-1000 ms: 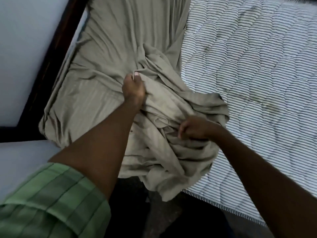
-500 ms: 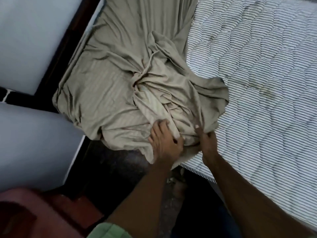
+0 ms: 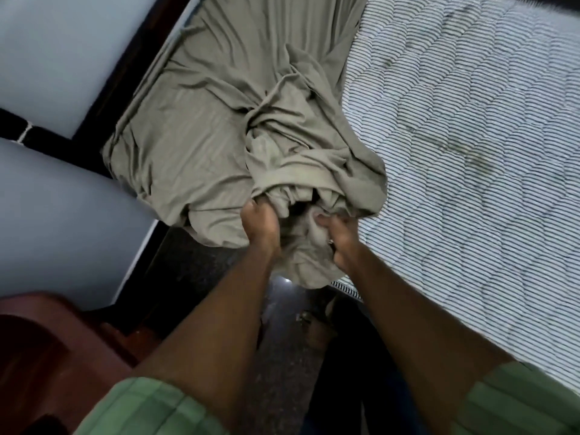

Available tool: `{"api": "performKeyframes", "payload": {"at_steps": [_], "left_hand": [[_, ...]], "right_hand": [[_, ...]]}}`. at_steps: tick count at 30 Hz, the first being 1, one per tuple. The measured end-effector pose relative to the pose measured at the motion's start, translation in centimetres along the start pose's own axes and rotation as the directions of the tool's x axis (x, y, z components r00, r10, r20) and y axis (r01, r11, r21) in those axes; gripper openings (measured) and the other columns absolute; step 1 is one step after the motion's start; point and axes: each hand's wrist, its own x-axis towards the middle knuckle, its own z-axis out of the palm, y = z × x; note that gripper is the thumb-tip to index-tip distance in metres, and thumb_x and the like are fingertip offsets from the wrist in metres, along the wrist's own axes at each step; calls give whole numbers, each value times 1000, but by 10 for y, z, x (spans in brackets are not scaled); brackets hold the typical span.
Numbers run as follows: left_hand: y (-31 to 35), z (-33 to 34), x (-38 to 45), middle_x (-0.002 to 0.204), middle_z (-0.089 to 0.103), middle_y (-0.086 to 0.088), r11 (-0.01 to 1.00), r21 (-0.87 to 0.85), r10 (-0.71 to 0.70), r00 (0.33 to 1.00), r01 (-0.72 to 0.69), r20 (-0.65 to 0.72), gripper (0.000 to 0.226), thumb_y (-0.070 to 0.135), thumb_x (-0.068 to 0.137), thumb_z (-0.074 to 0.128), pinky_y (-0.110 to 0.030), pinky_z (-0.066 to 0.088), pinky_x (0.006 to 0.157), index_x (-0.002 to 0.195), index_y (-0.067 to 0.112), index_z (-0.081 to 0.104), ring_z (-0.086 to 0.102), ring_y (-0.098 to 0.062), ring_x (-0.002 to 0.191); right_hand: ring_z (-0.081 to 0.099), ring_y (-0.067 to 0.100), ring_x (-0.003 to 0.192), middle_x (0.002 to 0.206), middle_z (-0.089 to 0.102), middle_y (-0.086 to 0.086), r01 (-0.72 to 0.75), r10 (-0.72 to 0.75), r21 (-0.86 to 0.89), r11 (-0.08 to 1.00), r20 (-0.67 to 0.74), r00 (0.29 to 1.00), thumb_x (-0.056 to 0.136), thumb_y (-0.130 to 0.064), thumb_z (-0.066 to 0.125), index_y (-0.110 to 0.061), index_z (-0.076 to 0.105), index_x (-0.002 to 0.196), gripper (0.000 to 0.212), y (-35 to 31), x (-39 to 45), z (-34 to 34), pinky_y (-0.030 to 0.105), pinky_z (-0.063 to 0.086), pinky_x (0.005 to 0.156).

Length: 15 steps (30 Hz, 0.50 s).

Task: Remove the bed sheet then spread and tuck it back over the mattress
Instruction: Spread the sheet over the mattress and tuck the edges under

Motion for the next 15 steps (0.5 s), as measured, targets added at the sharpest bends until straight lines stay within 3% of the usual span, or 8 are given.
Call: {"api": "performKeyframes", "payload": {"at_steps": [2,4,6,7,9,12,15], "left_hand": [[20,8,7,105,66,-12,966,-225,-102,989,125,110,10,14,99,54,-36,56,74,102,14,63,65,-29,88],[32,15,11,125,62,-12,928,-313,-90,938,201,333,29,2,102,51,-26,56,80,129,14,52,68,-27,103],[30,11,10,149,52,-9,978,-189,5,893,90,450,75,7,88,73,-32,51,104,152,14,34,57,-24,131],[25,3,5,152,50,-5,998,-65,47,887,-19,460,94,21,77,84,-36,48,110,154,19,31,54,-20,135],[9,-15,-14,145,51,7,942,236,126,906,-237,405,105,49,59,89,-34,42,113,147,27,36,52,-10,130],[-21,-34,-38,123,60,8,811,507,145,940,-292,308,88,66,56,85,-36,48,101,128,30,50,59,-14,114],[-36,-38,-42,108,71,-4,779,559,138,948,-283,288,44,50,83,76,-34,48,83,114,21,64,64,-28,103]], "right_hand": [[72,39,106,114,75,20,-67,63,41,997,98,993,66,-12,92,-1,69,121,60,1,-18,12,57,58,91],[72,37,107,113,75,19,-159,158,-11,987,184,970,77,-12,87,0,72,118,45,3,-23,20,55,57,96],[72,36,105,113,74,22,-218,221,-40,975,257,941,84,-14,83,3,72,117,39,6,-27,23,50,57,96],[73,35,100,112,74,23,-208,211,-40,977,285,935,86,-14,80,3,72,114,34,7,-31,22,47,59,92],[72,33,87,102,73,26,-135,157,-96,986,282,946,87,-8,77,-1,72,103,18,8,-37,17,42,60,81],[66,31,73,81,69,23,-15,71,-247,969,219,973,89,-2,68,-9,72,90,8,12,-42,13,37,56,67],[56,31,82,89,62,20,-85,219,-337,938,384,897,77,-12,63,-16,77,95,23,14,-40,3,38,46,75]]}}
